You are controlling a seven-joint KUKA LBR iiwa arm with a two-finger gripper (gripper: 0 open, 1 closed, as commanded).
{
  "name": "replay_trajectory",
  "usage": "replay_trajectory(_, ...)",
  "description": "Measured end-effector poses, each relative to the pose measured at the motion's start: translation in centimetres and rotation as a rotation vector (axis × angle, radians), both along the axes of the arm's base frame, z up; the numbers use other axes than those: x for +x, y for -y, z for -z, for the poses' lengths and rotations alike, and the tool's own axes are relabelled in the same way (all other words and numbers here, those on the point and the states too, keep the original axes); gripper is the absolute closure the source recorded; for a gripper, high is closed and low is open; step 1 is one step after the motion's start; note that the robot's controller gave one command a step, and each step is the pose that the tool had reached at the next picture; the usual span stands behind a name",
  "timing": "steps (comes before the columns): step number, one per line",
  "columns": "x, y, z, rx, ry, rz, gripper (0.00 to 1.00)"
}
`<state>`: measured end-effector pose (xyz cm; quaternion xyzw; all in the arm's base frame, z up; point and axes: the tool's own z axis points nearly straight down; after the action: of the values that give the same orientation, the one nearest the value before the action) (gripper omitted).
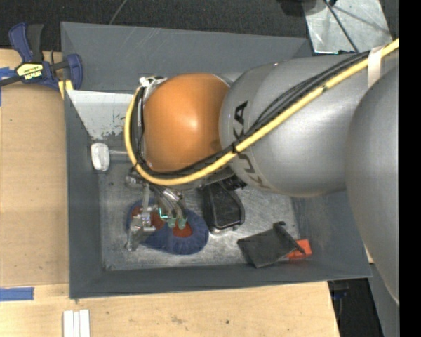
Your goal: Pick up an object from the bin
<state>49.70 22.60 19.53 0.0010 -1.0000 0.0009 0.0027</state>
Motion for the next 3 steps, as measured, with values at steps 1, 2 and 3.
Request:
replay_trajectory(1,3.6,8.0,11.3,0.000,0.002,-0.063,0.00)
replay_trajectory(2,3.7,7.7,10.7,0.003,0.009,-0.067,1.00)
replay_trajectory(3,4.9,7.3,-0.2,0.004,0.017,-0.122,1.00)
